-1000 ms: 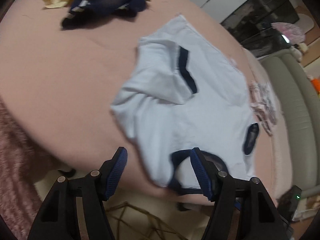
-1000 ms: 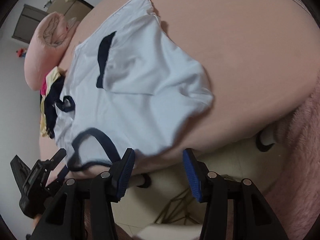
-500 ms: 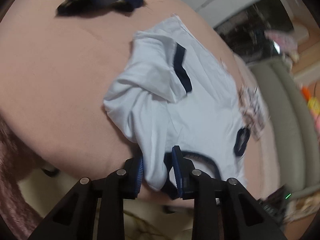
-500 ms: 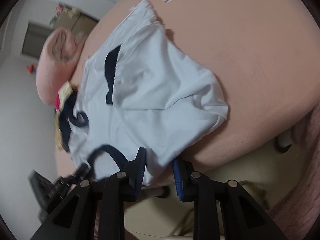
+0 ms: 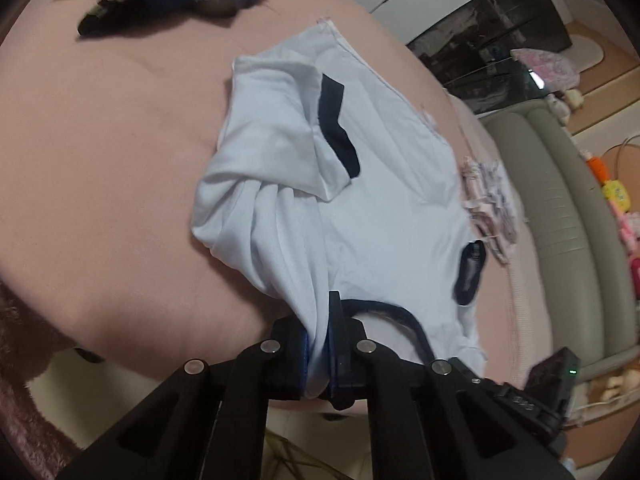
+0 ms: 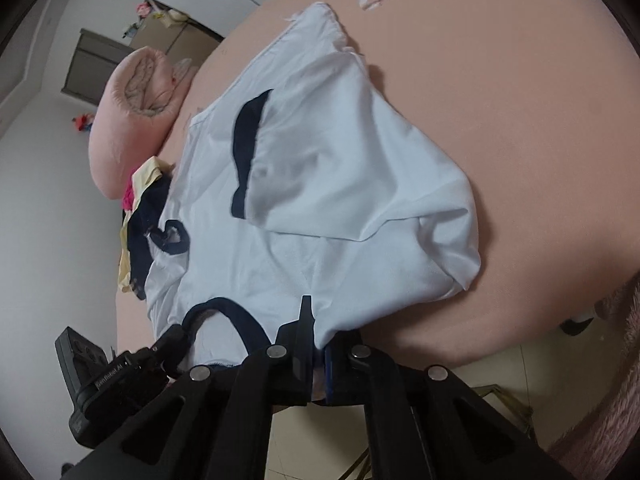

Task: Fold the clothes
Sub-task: 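Lift the shirt by the collar with both tools and fold it over, then pull the navy collar trim with both tools to flatten the folded shirt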

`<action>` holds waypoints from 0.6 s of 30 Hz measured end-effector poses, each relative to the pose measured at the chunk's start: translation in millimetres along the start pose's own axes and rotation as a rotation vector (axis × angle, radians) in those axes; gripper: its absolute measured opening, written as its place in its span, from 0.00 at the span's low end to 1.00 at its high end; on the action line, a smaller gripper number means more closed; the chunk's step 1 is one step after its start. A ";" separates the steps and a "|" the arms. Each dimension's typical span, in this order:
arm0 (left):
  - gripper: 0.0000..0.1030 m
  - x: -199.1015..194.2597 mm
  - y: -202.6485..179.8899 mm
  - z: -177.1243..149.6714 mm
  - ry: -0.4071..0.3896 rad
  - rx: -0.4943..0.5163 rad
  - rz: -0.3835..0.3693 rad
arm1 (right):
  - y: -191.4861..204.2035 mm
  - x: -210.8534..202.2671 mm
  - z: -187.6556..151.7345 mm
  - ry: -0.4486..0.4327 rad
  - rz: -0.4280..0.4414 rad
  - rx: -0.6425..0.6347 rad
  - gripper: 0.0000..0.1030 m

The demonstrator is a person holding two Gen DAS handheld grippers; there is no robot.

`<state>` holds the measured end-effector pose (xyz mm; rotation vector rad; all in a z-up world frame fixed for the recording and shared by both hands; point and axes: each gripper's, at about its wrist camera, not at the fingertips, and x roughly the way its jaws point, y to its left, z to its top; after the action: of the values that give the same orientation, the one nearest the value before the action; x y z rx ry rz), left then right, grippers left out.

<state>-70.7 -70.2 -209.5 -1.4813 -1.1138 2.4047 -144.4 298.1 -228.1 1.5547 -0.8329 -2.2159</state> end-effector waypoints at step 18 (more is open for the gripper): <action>0.06 -45.9 -18.9 -27.8 0.044 0.048 -0.056 | 15.7 -49.3 -23.0 -0.045 0.049 -0.112 0.01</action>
<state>-29.5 -61.9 -171.2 -1.4611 -1.0661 2.3334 -106.3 306.6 -187.1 1.4228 -0.7381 -2.2296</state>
